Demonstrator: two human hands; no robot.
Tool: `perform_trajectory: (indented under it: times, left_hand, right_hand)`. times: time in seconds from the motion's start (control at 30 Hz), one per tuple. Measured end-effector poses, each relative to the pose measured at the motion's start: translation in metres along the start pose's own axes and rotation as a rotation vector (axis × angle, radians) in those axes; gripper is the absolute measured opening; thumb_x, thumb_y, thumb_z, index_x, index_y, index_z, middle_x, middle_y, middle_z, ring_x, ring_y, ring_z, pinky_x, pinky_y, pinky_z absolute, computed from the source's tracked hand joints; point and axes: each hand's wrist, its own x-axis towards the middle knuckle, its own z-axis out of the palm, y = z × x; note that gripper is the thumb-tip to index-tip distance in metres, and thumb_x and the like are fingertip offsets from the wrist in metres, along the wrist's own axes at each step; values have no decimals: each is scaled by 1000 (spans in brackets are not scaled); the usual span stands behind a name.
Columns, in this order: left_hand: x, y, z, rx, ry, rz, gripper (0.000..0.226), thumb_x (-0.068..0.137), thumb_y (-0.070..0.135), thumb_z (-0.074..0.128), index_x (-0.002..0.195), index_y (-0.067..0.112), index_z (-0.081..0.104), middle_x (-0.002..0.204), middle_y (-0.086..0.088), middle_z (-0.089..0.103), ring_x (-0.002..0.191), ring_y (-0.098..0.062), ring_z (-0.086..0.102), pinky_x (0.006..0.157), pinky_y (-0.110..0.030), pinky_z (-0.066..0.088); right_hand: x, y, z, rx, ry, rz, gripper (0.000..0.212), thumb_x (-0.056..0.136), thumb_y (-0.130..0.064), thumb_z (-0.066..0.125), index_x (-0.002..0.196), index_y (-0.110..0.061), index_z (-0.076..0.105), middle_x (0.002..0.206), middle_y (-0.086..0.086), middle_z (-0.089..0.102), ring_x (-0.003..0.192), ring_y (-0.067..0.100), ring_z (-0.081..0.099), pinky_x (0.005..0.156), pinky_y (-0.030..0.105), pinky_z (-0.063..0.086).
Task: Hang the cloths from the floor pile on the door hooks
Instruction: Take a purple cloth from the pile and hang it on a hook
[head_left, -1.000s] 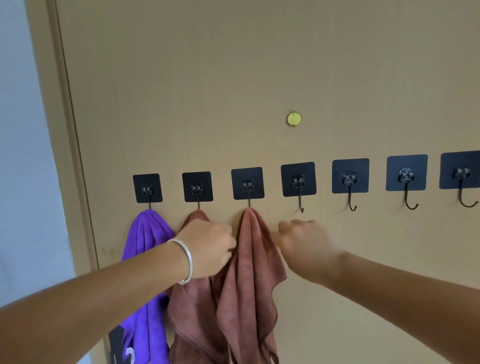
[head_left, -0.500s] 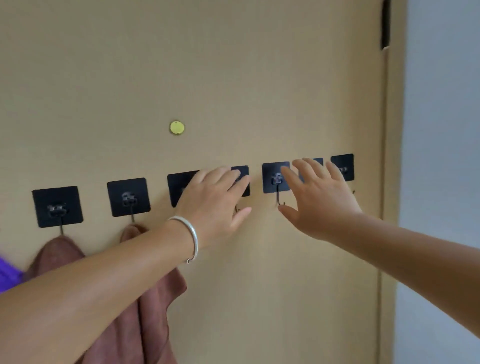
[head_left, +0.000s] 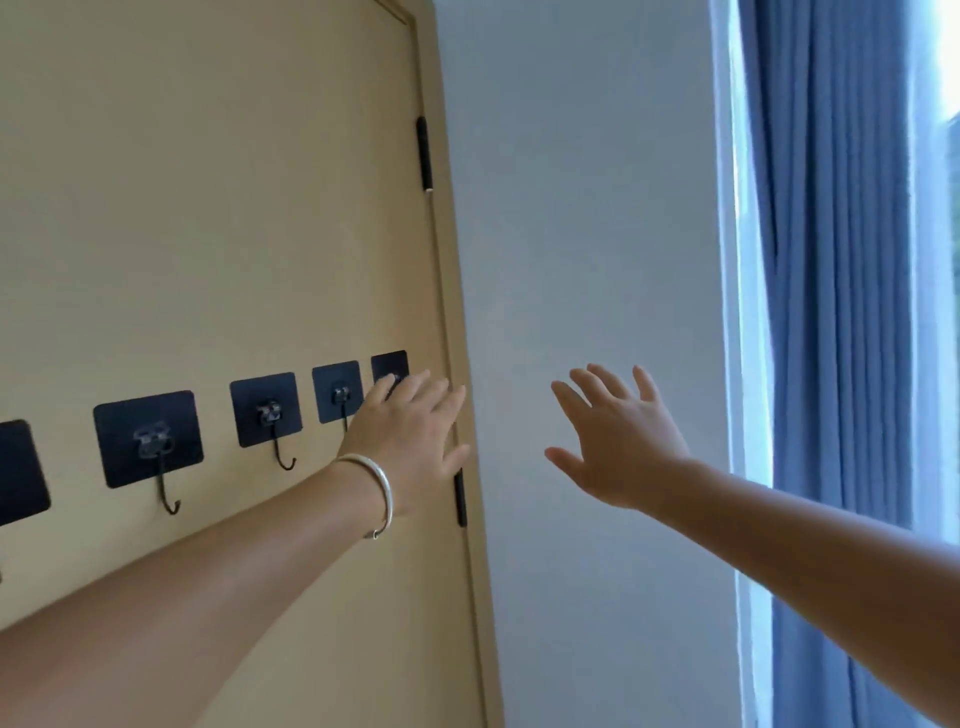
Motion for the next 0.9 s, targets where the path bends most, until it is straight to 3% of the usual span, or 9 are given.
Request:
perform_trajectory:
  times: [0.43, 0.9]
  left_hand:
    - [15, 168, -41, -438, 161, 355, 69, 92, 56, 32, 151, 24, 14, 154, 4, 27, 143, -18, 19, 115, -40, 16]
    - [-8, 422, -212, -817, 328, 818, 71, 91, 64, 31, 151, 32, 9, 155, 2, 27, 144, -21, 18, 115, -47, 16]
  right_hand:
    - [-179, 86, -128, -371, -222, 416, 70, 88, -62, 45, 146, -27, 27, 153, 4, 29, 144, 21, 18, 116, 56, 10]
    - [-402, 165, -307, -714, -370, 871, 69, 89, -61, 46, 146, -27, 28, 154, 4, 29, 143, 21, 24, 115, 57, 12]
